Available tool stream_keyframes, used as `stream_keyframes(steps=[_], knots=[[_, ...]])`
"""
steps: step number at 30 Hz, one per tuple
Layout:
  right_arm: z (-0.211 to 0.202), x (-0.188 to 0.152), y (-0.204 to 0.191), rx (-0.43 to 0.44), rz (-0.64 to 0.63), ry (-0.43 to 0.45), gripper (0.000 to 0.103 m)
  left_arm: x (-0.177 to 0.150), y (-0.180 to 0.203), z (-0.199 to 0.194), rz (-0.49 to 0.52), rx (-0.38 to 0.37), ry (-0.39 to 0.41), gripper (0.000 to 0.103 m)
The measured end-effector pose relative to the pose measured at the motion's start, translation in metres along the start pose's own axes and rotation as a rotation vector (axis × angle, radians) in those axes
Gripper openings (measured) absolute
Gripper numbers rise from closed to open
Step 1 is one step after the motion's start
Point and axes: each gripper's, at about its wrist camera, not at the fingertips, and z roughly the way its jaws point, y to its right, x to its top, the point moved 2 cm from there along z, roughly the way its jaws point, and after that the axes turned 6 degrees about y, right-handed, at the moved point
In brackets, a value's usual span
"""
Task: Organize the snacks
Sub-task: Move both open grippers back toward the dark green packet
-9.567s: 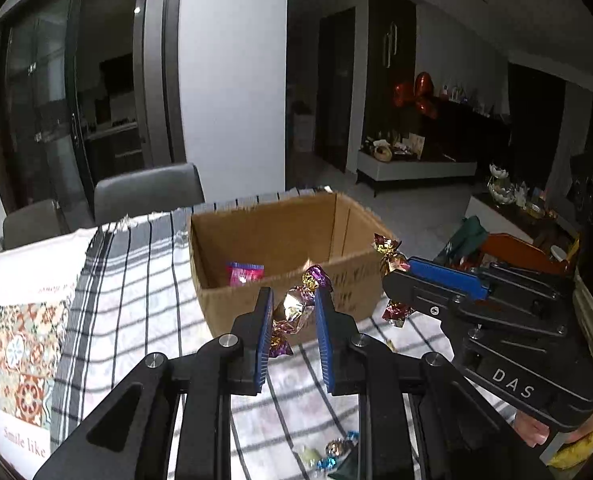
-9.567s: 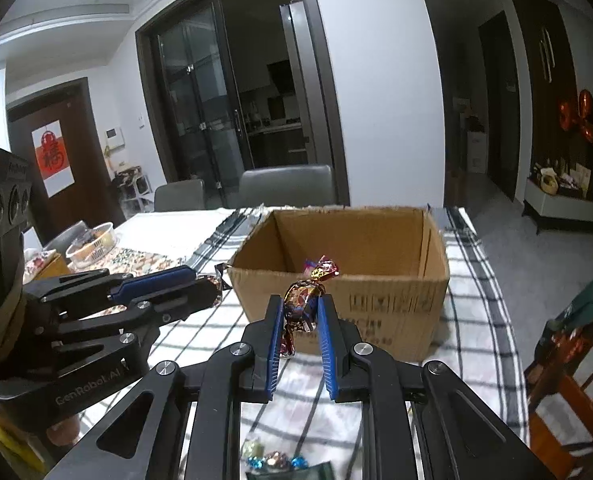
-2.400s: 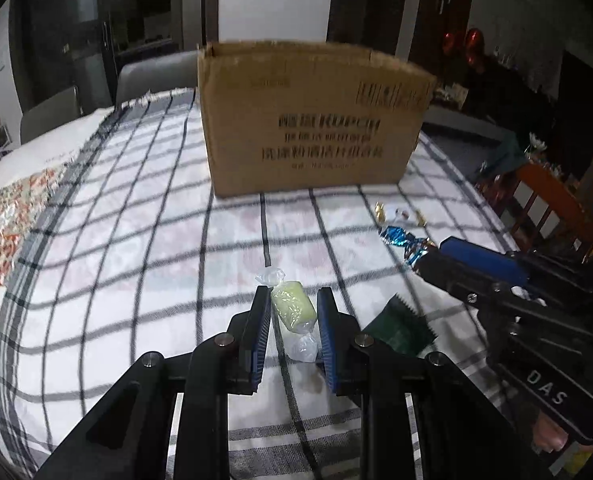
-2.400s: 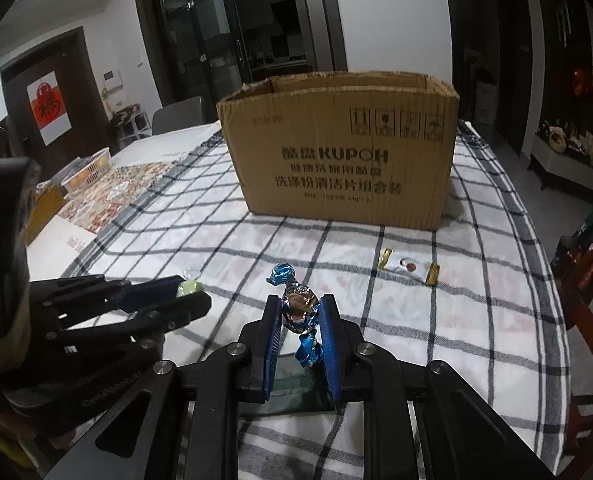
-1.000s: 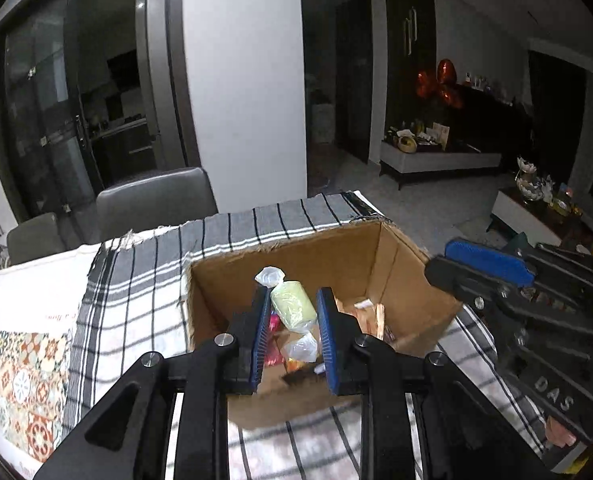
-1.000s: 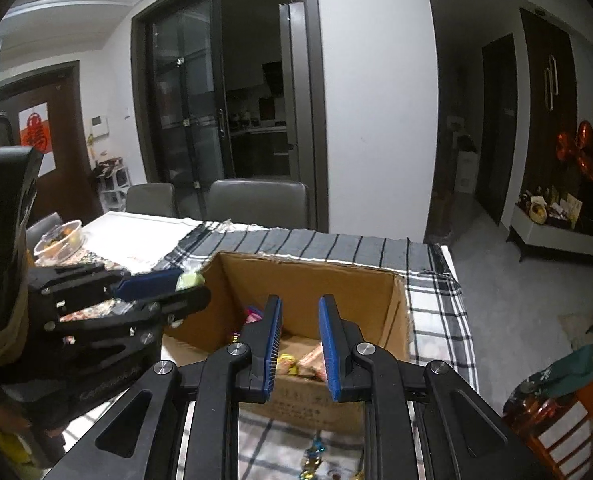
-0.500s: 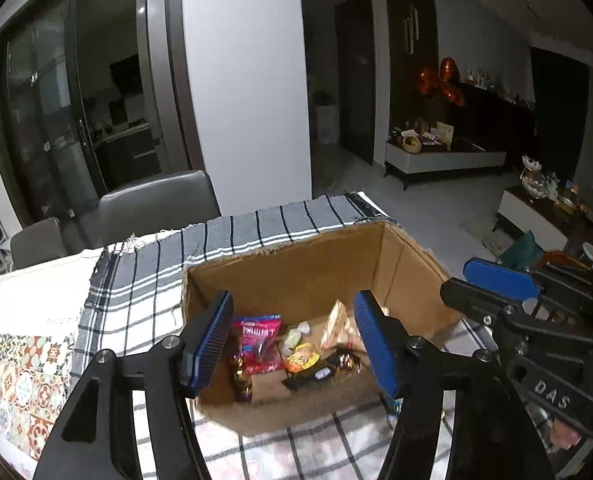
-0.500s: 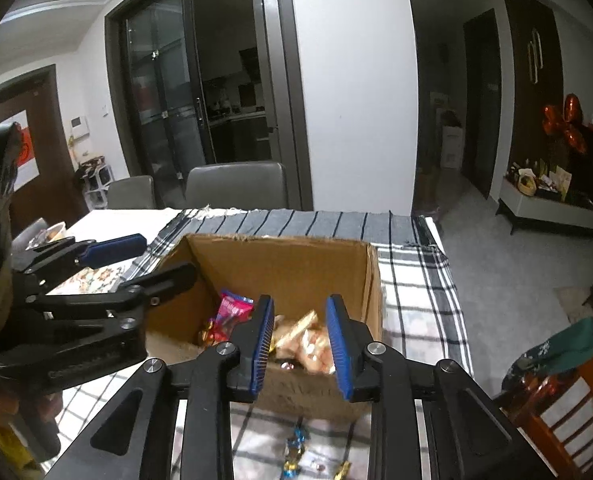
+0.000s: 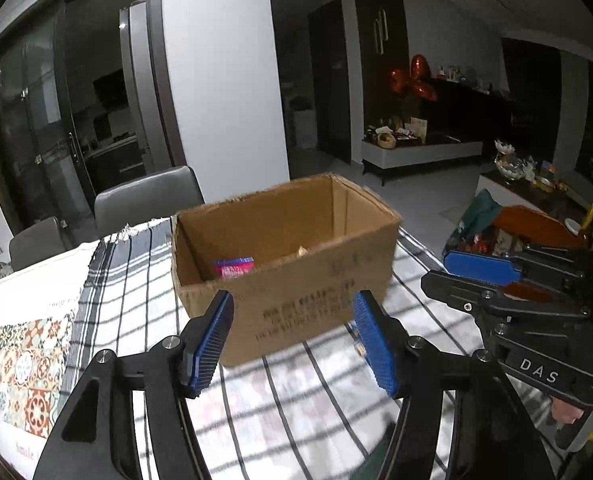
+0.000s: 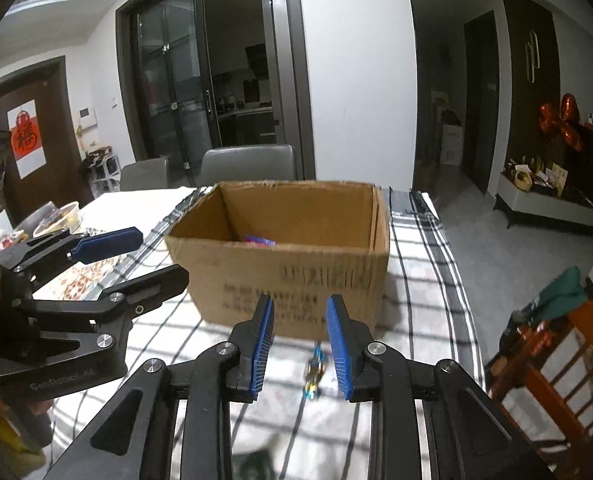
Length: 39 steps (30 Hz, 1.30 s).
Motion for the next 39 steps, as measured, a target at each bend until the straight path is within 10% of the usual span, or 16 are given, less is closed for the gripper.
stream_keyframes(steps=[39], knots=[[-0.016,-0.134,0.012,-0.100,0.117,-0.287,0.043,-0.142,0.081,0.032,0.207,-0.289,-0.346,0.060]])
